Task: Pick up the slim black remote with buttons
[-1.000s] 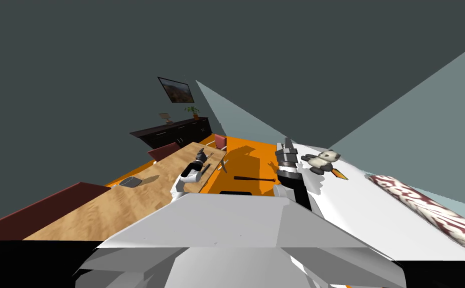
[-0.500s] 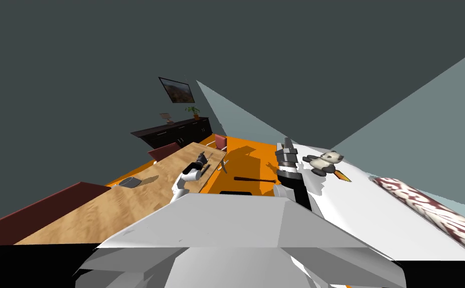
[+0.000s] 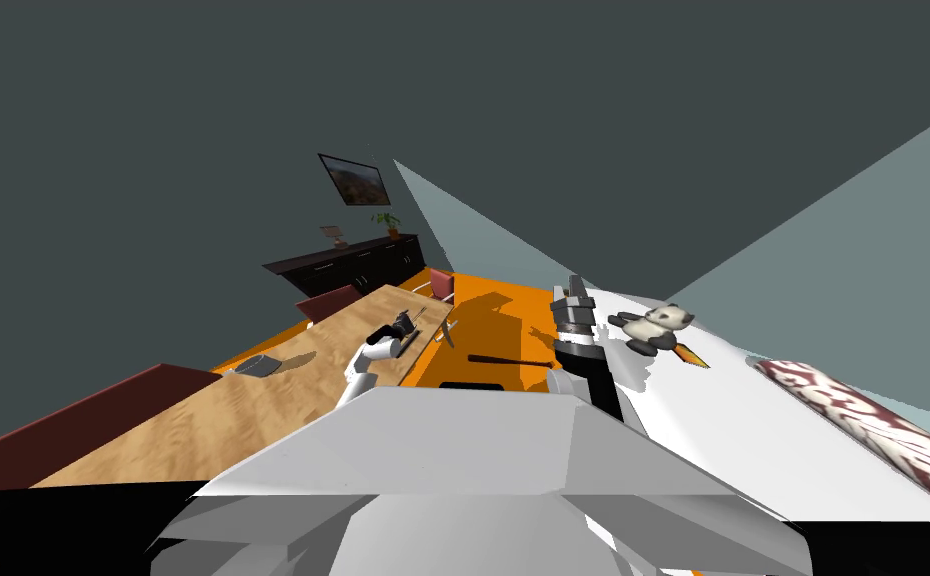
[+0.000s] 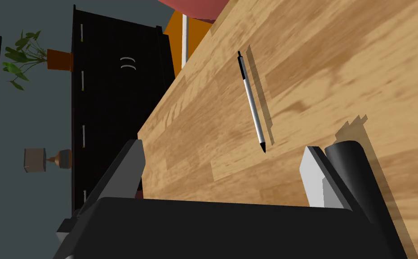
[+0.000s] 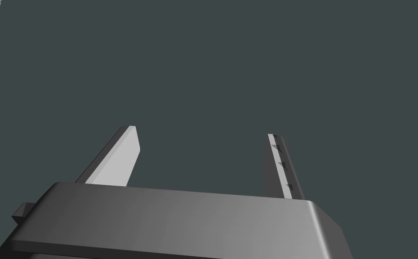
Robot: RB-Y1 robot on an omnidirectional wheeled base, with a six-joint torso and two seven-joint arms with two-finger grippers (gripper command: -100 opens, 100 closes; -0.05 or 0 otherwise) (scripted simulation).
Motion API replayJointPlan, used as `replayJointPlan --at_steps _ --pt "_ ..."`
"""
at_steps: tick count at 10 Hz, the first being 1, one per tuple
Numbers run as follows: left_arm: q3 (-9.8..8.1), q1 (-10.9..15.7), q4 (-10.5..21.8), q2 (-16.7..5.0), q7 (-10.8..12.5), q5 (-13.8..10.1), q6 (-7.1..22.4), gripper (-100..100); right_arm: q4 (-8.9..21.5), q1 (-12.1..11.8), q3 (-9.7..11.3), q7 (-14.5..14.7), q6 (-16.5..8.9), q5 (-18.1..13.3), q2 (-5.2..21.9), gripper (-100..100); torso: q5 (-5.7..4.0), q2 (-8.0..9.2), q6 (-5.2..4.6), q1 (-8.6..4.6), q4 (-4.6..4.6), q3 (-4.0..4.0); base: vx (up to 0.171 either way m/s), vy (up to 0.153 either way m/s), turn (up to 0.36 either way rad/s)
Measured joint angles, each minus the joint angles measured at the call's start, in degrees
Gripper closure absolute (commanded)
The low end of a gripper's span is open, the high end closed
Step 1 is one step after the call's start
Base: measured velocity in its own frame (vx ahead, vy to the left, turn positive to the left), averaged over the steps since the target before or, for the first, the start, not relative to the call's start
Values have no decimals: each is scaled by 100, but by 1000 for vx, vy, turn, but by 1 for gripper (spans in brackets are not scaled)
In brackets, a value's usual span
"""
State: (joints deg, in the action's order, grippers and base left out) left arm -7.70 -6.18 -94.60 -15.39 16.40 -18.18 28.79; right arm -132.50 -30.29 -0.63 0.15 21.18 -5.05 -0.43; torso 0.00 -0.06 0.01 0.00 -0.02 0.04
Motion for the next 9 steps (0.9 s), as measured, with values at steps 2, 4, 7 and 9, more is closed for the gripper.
replayJointPlan --at_steps 2,4,7,9 --pt "-60 129 219 -24 138 -62 302 -100 0 0 0 0 0 0 0 0 0 -3 0 0 -1 2 38 -6 27" --pt "-121 256 485 -118 288 -205 609 -100 0 0 0 0 0 0 0 0 0 -8 0 -2 -2 5 38 -9 25" --pt "-204 453 915 -196 530 -362 1058 -100 0 0 0 0 0 0 0 0 0 -8 0 0 -2 5 36 -7 24" --pt "-265 587 1215 -302 666 -520 1353 -100 0 -1 0 0 0 0 0 0 -1 -11 0 -2 -2 6 45 -10 26"
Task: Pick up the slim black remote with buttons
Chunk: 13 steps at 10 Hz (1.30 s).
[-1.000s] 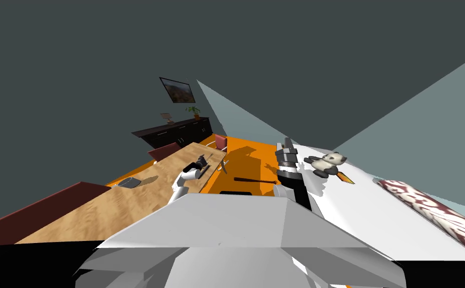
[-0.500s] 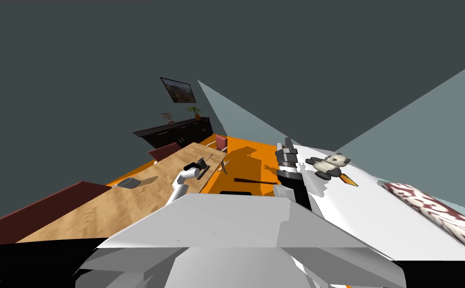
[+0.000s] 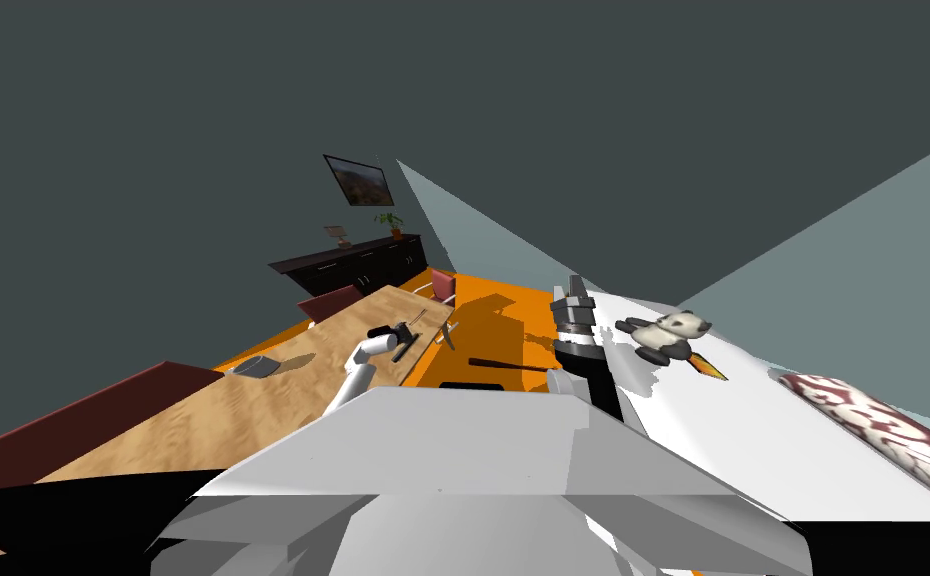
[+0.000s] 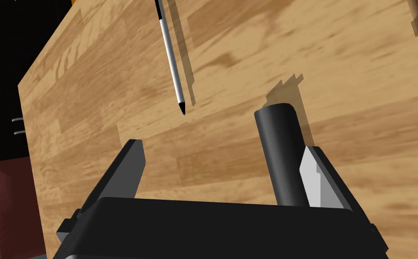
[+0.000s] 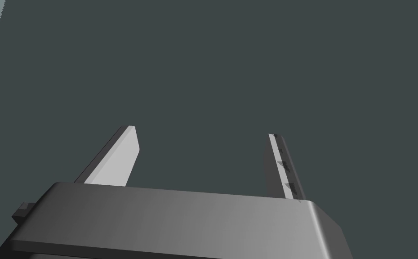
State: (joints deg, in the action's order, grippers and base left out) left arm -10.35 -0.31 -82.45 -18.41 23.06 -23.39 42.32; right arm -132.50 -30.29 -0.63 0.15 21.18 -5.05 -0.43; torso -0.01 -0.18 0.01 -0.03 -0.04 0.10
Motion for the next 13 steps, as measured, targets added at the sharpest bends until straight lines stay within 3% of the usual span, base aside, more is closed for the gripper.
replayJointPlan --at_steps 6,13 --pt "-166 412 873 -253 403 -374 897 -100 0 0 0 0 0 0 0 0 0 3 0 0 1 -2 37 -7 26" --pt "-319 743 1616 -495 830 -712 1779 -100 0 0 0 0 0 0 0 0 0 9 0 0 1 -4 36 -5 25"
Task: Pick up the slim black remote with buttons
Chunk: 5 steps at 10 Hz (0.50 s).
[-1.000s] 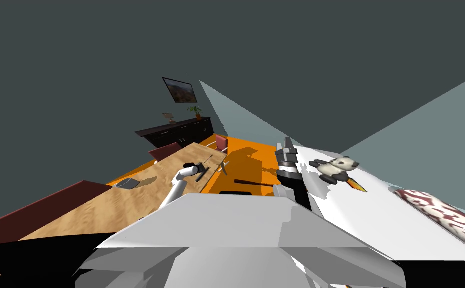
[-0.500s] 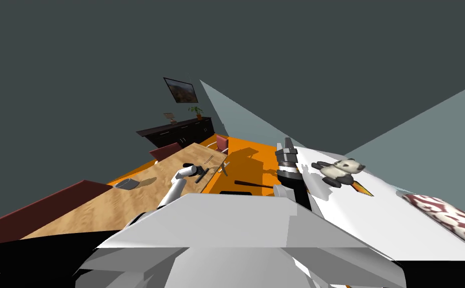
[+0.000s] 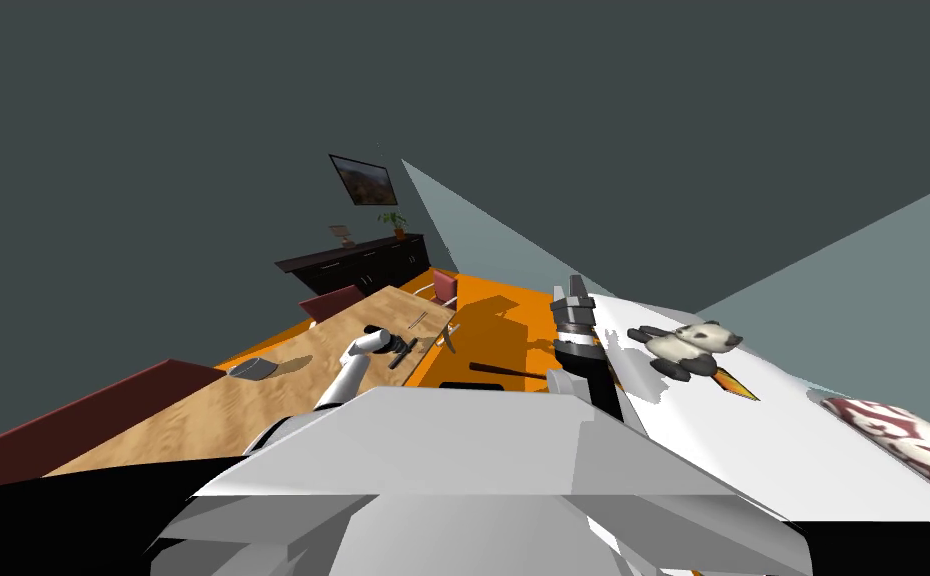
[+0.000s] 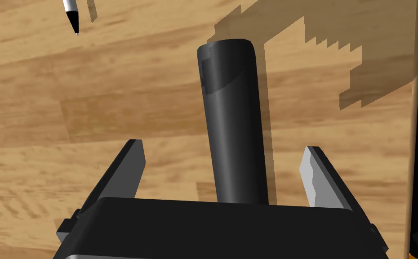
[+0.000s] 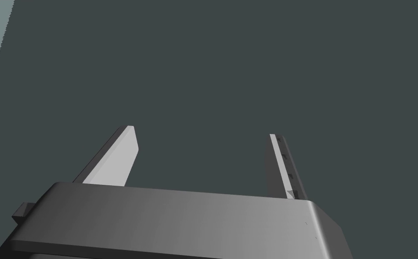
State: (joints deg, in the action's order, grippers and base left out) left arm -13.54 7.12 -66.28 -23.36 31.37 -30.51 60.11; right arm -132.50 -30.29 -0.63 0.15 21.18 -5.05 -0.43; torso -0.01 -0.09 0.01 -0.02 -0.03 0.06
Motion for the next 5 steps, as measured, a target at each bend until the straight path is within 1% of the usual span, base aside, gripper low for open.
replayJointPlan --at_steps 1,4,5 --pt "-24 108 222 -54 34 -71 87 -100 0 0 0 0 0 0 0 0 0 -4 0 3 0 2 49 -7 44" --pt "-101 291 637 -193 312 -260 575 -100 0 0 0 0 0 0 0 0 0 -10 0 2 -2 6 49 -7 23" --pt "-123 317 718 -230 339 -308 660 -100 0 0 0 0 0 0 0 0 0 -5 0 2 -1 3 22 -4 18"
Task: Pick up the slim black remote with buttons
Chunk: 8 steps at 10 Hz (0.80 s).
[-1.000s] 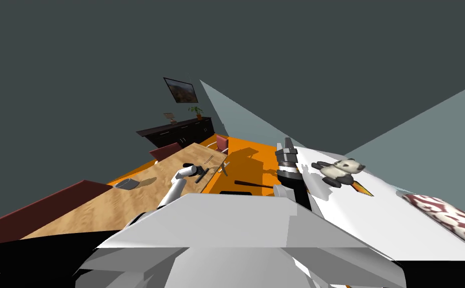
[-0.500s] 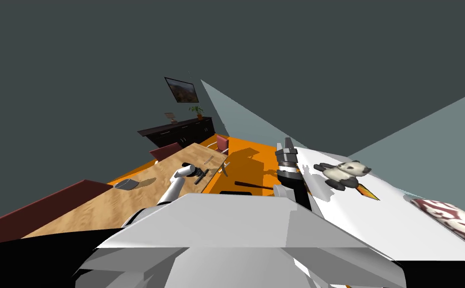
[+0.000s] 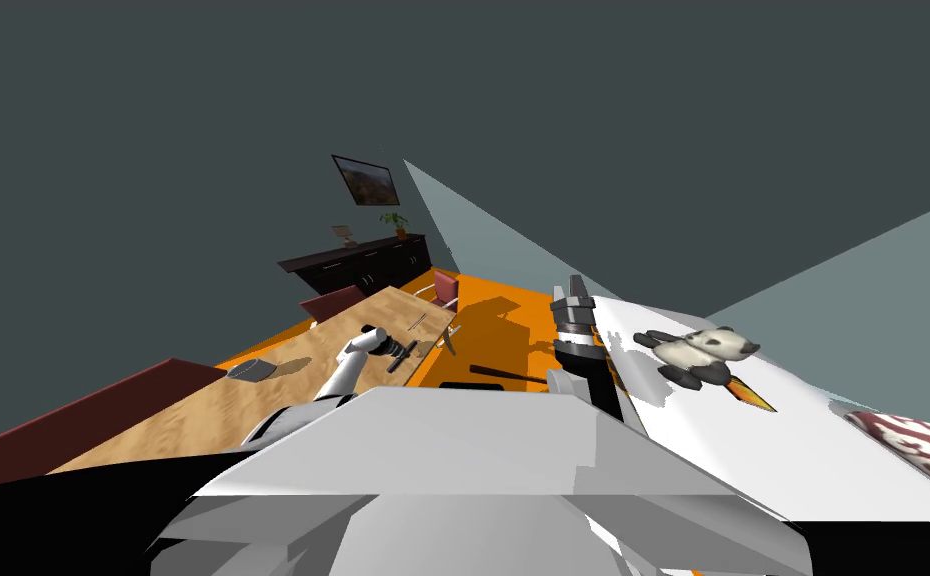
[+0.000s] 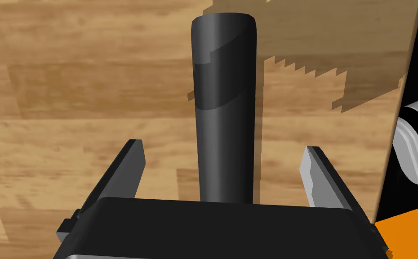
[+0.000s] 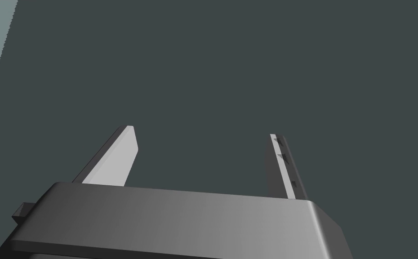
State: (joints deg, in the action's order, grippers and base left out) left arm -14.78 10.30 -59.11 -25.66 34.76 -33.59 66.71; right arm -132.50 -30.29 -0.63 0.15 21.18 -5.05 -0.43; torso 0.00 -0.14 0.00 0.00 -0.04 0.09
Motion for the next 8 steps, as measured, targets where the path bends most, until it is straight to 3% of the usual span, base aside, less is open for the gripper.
replayJointPlan --at_steps 3,4,5,8 --pt "-42 166 359 -98 94 -120 199 -100 0 0 0 0 0 0 0 0 0 6 0 1 1 -3 20 -2 15" --pt "-45 173 378 -102 98 -125 210 0 0 0 0 0 0 0 0 0 1 10 0 2 2 -6 0 0 0" --pt "-44 173 375 -101 97 -125 209 -100 0 0 0 0 0 0 0 0 0 14 0 1 3 -8 24 12 10" --pt "-30 130 553 54 17 -53 -48 -100 0 0 0 0 0 0 0 0 2 2 0 7 1 -1 39 17 7"
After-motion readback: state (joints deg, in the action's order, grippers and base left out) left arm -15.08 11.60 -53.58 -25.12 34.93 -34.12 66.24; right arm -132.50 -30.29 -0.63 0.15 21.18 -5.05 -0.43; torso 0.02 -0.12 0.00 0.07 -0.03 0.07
